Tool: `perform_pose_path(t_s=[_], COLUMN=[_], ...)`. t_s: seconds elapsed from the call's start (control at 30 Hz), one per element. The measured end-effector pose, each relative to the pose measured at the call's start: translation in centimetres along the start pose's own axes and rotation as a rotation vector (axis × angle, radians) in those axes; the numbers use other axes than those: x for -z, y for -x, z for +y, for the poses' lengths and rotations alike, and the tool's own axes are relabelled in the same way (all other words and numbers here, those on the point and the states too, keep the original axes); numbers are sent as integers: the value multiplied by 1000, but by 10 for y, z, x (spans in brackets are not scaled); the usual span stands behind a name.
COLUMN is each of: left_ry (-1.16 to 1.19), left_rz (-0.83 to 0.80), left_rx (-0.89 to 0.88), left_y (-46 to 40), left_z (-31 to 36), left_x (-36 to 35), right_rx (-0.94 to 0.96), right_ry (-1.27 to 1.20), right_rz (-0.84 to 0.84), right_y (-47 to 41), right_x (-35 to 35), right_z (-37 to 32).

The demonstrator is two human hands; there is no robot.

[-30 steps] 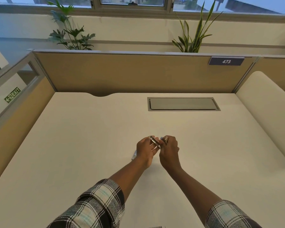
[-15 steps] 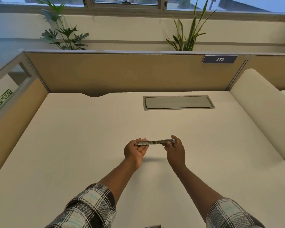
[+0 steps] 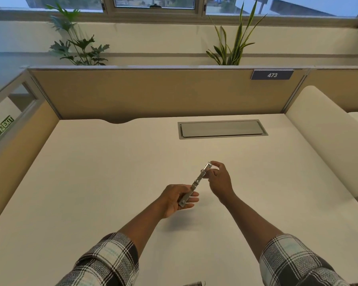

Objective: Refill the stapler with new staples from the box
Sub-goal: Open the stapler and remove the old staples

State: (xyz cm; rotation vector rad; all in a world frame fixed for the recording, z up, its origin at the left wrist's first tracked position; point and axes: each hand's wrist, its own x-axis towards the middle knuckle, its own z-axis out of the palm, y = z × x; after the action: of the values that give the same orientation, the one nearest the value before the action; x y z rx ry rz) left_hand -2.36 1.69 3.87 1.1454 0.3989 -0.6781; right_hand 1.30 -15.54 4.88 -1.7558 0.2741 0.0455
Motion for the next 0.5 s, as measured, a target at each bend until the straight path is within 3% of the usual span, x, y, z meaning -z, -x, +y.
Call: perform_pose_path(t_s=[0.23, 0.5], left_ry=[-44, 119], left_rz=[-95, 58], left_rx=[22, -65], left_y=[-1, -9], left_z=[3, 0], left_x=[-13, -20], right_rx=[27, 288], right_ry=[64, 341], right_rz=[-102, -122], right_y=[4, 13], right_x=[-6, -8], right_z=[-9, -9])
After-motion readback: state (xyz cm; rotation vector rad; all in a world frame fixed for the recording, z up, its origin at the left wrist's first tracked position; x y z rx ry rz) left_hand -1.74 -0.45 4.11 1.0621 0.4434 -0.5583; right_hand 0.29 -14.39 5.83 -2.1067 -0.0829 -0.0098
